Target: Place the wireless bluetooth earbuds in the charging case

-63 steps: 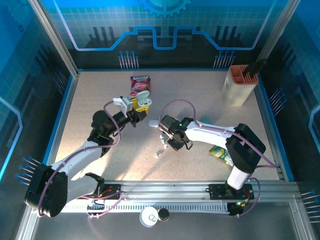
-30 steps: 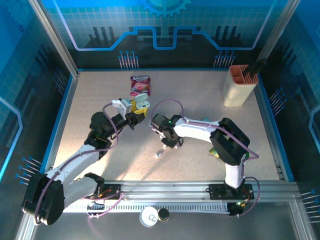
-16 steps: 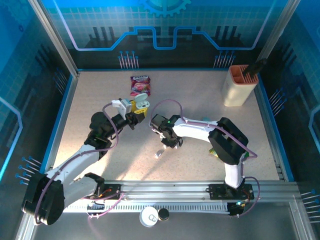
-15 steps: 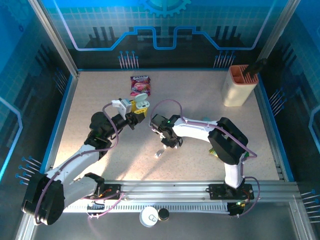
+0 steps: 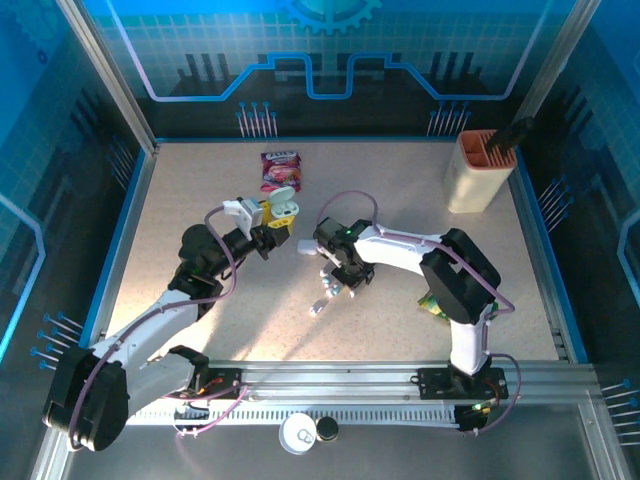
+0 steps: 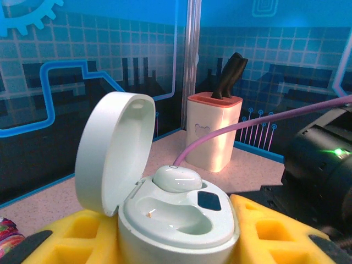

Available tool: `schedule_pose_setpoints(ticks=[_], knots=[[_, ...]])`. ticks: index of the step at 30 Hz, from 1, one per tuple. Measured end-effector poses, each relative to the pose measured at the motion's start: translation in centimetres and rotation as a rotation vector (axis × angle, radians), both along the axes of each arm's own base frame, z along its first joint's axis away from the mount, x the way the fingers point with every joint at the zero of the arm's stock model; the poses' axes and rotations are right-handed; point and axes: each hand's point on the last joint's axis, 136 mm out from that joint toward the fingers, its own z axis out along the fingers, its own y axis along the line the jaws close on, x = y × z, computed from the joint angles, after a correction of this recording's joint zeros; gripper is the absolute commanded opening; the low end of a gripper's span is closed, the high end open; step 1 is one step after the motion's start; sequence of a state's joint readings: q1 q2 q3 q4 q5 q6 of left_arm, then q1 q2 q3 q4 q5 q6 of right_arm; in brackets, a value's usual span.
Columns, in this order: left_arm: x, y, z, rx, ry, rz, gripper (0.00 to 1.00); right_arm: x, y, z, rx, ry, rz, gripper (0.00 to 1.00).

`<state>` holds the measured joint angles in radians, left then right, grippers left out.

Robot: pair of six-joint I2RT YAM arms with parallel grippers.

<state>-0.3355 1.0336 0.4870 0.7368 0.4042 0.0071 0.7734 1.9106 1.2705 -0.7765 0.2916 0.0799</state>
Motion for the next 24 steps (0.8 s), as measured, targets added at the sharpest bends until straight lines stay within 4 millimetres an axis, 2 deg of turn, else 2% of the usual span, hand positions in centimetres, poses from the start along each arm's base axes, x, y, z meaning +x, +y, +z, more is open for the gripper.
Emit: schedule_pose_setpoints(ticks=[5, 11, 17, 24], knots=[[0.0, 0.0, 0.0, 0.000, 0.001, 0.000, 0.36, 0.6, -1.2, 0.7, 0.029, 0.000, -0.049, 0.40], [0.2, -0.1, -0.3, 0.004, 0.010, 0.000, 0.36, 1.0, -1.3, 1.7, 0.052, -0.021, -0.060, 0.42], [0.2, -0.1, -0.6, 0.010, 0.018, 0.002, 0.36, 1.0, -1.3, 1.9, 0.033, -0.042, -0.058, 0.42], [1.4, 1.8, -0.5, 0.003, 0.019, 0.071, 0.35, 0.7, -0.5, 2.4, -0.045, -0.116, -0.012, 0.41]])
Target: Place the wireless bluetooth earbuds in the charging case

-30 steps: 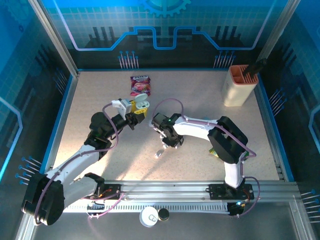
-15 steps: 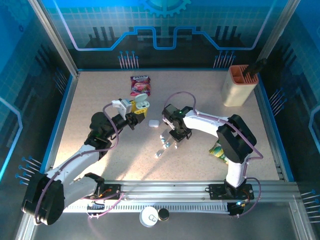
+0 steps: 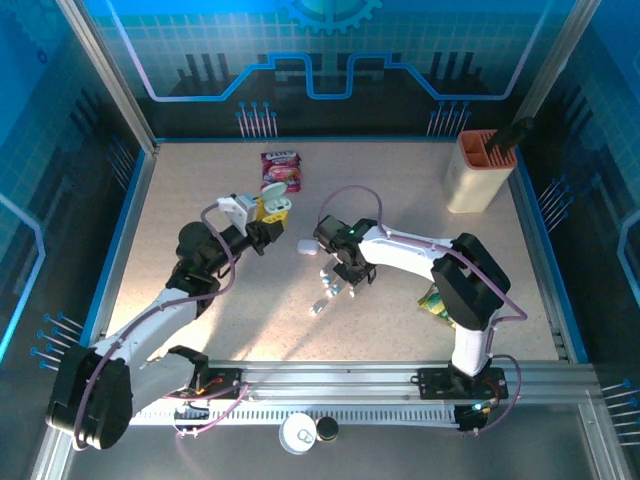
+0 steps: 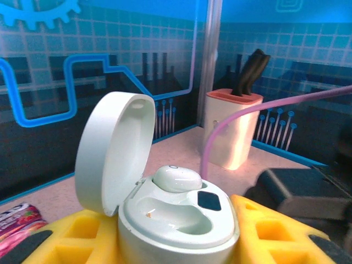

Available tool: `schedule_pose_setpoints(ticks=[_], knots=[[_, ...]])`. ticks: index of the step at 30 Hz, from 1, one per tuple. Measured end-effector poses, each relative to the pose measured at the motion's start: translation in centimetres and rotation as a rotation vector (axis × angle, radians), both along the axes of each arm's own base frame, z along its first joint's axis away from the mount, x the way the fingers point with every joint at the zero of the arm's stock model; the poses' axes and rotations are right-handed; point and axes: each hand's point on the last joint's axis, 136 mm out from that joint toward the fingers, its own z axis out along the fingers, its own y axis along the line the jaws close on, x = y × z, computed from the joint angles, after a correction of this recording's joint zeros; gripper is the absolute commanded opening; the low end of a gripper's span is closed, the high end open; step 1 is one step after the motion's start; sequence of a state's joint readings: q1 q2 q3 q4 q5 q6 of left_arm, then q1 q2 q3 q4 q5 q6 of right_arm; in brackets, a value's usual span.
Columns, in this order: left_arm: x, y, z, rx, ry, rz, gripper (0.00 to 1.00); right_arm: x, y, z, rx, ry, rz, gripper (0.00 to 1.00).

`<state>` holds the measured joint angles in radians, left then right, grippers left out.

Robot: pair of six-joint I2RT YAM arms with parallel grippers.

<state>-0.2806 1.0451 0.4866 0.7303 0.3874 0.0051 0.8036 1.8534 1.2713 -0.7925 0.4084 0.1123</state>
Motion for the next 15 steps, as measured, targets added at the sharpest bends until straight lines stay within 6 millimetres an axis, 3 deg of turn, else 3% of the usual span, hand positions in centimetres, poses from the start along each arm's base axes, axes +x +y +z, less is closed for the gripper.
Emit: schedule_pose_setpoints(ticks=[15], knots=[[0.0, 0.6, 0.4, -0.006, -0.011, 0.014, 0.35, -0.2, -0.4, -2.0, -0.084, 0.004, 0.002, 0.33]])
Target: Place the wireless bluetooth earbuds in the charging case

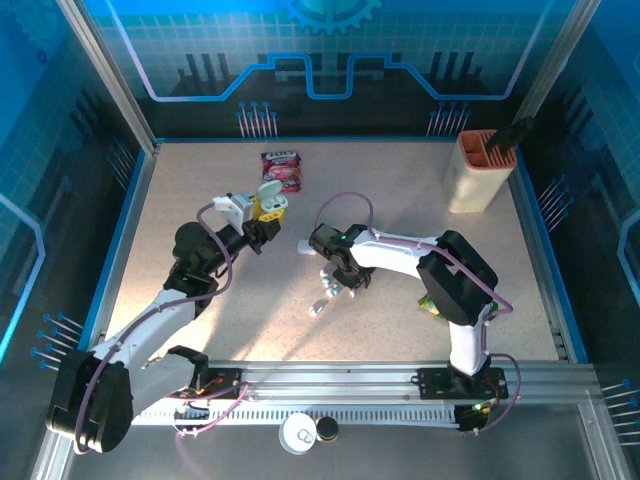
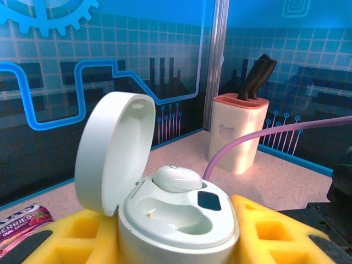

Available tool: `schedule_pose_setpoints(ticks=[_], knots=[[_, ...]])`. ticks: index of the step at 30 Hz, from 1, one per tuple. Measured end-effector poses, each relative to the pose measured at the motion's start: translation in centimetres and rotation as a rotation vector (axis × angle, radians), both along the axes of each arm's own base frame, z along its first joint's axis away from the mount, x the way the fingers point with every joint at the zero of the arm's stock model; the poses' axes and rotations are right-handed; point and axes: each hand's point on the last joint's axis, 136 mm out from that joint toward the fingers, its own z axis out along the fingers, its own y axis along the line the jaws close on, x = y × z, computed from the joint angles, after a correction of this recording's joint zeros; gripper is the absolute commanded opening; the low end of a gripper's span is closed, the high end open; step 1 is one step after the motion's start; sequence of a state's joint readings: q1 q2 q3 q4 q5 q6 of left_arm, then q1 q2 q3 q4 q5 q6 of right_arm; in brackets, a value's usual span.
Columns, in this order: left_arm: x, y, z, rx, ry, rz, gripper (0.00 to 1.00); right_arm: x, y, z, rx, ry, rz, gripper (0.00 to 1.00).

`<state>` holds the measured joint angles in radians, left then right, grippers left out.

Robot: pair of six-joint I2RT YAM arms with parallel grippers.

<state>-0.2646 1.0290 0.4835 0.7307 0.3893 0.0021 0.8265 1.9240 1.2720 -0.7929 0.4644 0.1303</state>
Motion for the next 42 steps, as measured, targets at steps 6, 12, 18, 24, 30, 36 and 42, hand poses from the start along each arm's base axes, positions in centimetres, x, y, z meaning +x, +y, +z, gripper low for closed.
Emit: schedule_pose_setpoints(ticks=[6, 12, 18, 24, 30, 36, 42], knots=[[0.1, -0.2, -1.2, 0.006, 0.027, -0.011, 0.35, 0.4, 0.5, -0.4, -0.004, -0.004, 0.008, 0.31], [0.2, -0.4, -2.0, 0.012, 0.047, -0.021, 0.35, 0.4, 0.4, -0.5, -0.014, -0.004, 0.012, 0.25], [0.4, -0.7, -2.4, 0.015, 0.054, -0.032, 0.35, 0.5, 0.4, -0.6, -0.025, -0.008, 0.024, 0.20], [0.2, -2.3, -3.5, 0.032, 0.070, -0.075, 0.35, 0.5, 1.0, 0.1, 0.029, -0.011, 0.021, 0.20], [0.1, -3.8, -4.4, 0.050, 0.061, -0.104, 0.35, 0.6, 1.3, 4.7, 0.239, -0.043, -0.024, 0.20], [0.2, -5.4, -4.5, 0.053, 0.019, -0.115, 0.34, 1.2, 0.4, 11.2, 0.542, -0.074, -0.110, 0.21], [0.2, -7.4, -5.1, 0.072, -0.013, -0.140, 0.33, 0.9, 1.1, 17.8, 0.874, -0.077, -0.131, 0.21]])
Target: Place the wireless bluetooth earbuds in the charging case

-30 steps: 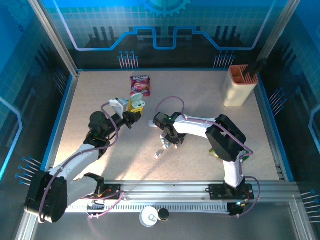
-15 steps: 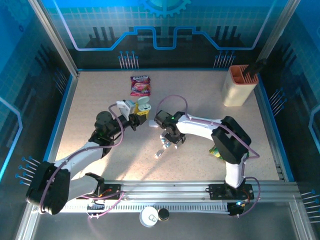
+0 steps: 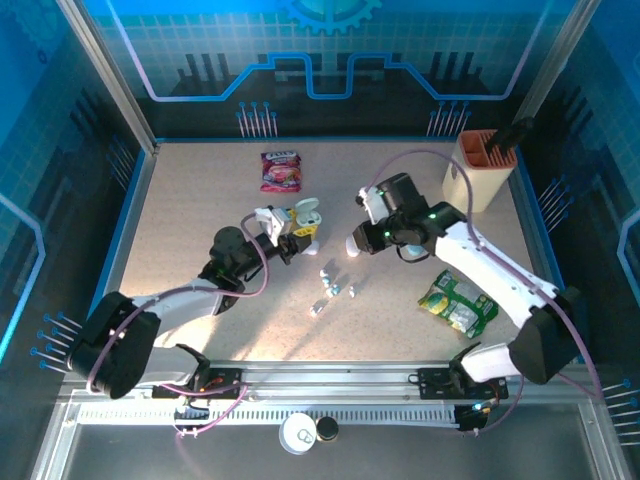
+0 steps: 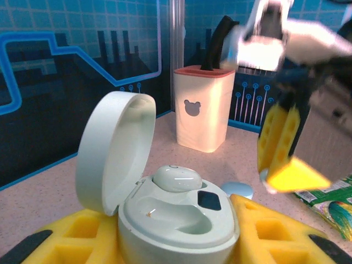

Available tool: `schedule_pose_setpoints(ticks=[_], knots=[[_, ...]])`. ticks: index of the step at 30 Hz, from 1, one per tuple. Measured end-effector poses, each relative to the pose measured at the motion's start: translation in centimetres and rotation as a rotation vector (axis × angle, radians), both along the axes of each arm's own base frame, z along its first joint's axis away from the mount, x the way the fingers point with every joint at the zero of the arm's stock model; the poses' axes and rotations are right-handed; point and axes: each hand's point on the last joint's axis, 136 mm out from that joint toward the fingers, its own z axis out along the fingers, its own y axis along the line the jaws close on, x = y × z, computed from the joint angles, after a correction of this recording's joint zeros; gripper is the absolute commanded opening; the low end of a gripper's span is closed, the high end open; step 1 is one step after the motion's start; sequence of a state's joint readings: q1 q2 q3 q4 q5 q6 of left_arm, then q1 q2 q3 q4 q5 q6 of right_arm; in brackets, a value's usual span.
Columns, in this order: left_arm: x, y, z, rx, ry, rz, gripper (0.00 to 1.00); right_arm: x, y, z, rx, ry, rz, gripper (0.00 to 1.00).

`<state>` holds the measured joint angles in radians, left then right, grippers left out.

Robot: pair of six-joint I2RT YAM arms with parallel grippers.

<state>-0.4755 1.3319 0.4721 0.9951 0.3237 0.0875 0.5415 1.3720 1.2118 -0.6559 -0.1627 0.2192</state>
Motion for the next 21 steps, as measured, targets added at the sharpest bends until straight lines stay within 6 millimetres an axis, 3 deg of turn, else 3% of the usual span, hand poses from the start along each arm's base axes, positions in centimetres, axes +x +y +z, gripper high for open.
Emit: schedule_pose_setpoints(ticks=[8, 14, 17, 21], knots=[[-0.3, -2.7, 1.4, 0.024, -0.091, -0.035, 0.34, -1.0, 3.9, 6.3, 0.315, -0.008, 0.118, 0.21], [-0.3, -3.5, 1.4, 0.036, -0.109, -0.047, 0.34, -1.0, 5.5, 10.0, 0.424, -0.044, 0.183, 0.21], [-0.4, -3.8, 1.3, 0.040, -0.108, -0.056, 0.34, -0.7, 6.0, 10.8, 0.445, -0.061, 0.199, 0.21], [-0.4, -4.2, 1.2, 0.041, -0.107, -0.065, 0.34, -0.3, 6.3, 10.2, 0.445, -0.041, 0.198, 0.20]])
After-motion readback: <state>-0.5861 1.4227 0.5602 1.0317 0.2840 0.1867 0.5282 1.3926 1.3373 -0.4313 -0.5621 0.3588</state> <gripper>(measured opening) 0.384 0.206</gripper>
